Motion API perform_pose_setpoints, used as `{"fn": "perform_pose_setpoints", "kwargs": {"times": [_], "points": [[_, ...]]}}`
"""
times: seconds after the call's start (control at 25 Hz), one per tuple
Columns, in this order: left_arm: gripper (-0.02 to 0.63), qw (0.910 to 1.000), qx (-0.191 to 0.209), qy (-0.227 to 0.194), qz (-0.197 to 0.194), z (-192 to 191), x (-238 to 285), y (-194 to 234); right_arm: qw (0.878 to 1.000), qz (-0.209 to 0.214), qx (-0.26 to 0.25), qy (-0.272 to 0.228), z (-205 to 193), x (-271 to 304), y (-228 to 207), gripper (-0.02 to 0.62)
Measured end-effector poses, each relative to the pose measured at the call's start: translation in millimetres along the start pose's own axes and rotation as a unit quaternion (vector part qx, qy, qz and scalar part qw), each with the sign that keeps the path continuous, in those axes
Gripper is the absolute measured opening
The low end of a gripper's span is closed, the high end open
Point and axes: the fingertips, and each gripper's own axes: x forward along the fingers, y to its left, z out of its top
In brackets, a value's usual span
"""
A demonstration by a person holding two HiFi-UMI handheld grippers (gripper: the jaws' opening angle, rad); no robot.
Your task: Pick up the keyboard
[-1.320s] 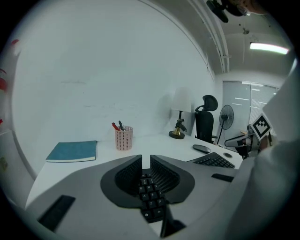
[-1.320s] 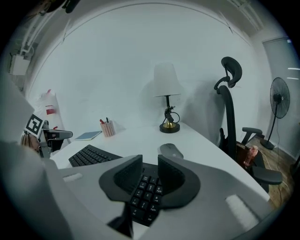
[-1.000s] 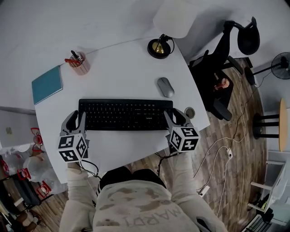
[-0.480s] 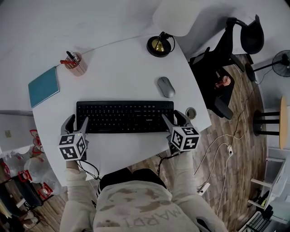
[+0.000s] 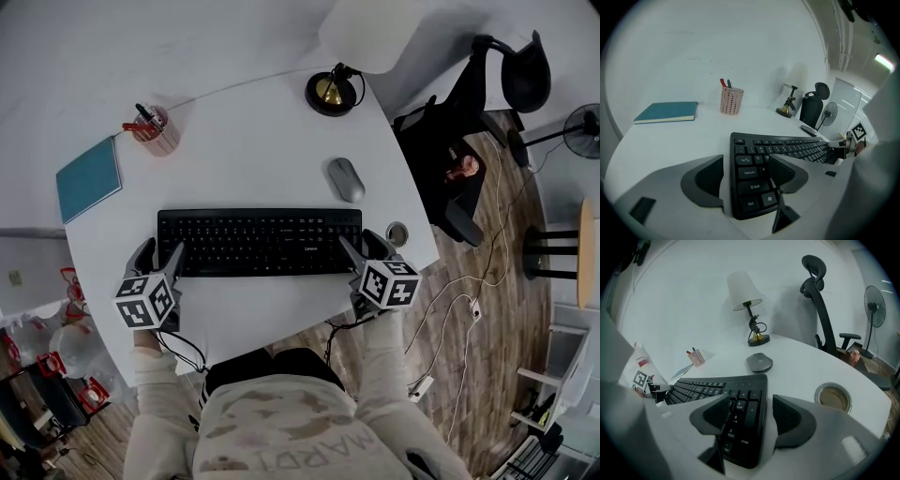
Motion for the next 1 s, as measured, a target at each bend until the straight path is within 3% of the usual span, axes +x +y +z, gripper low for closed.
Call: {"fn": "perform_pose_setpoints", "kwargs": {"times": [0.44, 0.68, 1.0], "points": [[0.295, 0.9992, -0.020, 0.028, -0.021, -3.9, 6.7, 0.8, 1.000, 0.013, 0.009, 0.020, -0.8, 4.5, 3.6, 0.268], [0.295, 0.9991, -0.036, 0.023, -0.005, -3.2, 6.6, 2.2, 1.000, 0.010, 0.012, 0.018, -1.3, 4.0, 4.0, 0.267], [0.273, 0.9996, -0.022, 0.017, -0.009, -1.1, 6.0, -0.7, 1.000, 0.004, 0.022, 0.014, -0.8, 2.6, 3.7, 0.261]]}}
